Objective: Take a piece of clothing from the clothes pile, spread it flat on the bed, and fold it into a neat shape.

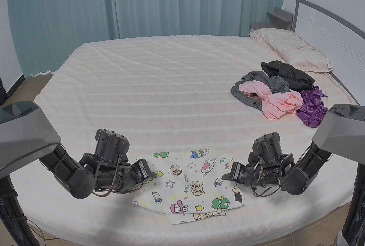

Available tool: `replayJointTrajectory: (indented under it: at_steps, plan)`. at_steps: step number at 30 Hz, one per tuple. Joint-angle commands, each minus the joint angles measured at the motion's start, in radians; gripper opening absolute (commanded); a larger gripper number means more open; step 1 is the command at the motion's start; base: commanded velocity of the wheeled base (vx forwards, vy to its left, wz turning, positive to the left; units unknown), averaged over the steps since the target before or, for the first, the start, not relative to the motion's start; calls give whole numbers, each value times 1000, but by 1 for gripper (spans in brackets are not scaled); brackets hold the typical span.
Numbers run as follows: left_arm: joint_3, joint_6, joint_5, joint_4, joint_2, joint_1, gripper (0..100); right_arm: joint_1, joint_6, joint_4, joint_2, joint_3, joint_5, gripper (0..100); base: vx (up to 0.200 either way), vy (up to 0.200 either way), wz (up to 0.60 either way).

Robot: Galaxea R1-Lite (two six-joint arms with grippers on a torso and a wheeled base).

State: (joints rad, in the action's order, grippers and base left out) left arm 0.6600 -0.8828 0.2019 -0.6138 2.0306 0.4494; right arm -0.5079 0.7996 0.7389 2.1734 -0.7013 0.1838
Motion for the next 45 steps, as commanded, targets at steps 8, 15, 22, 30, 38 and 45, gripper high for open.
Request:
replayJointTrajectory:
  at_steps: [8,15,22,30,38,45]
  plan:
    - [0,-12,-2,13,-63,37,0,5,7,0,-38,9,0,0,0,-200,0]
    - [4,-12,-2,23,-67,48,0,19,13,0,-66,16,-1,0,0,-200,0]
    - [4,-21,-2,23,-67,54,0,28,12,0,-69,26,-3,0,0,-200,0]
    - [15,-25,-4,23,-56,51,0,37,10,0,-70,28,-6,0,0,-200,0]
    - [6,-53,-6,19,-53,51,0,42,4,0,-64,31,-12,0,0,0,0]
    - [-28,-51,-12,23,-58,51,100,45,3,-1,-60,43,-12,100,0,0,0]
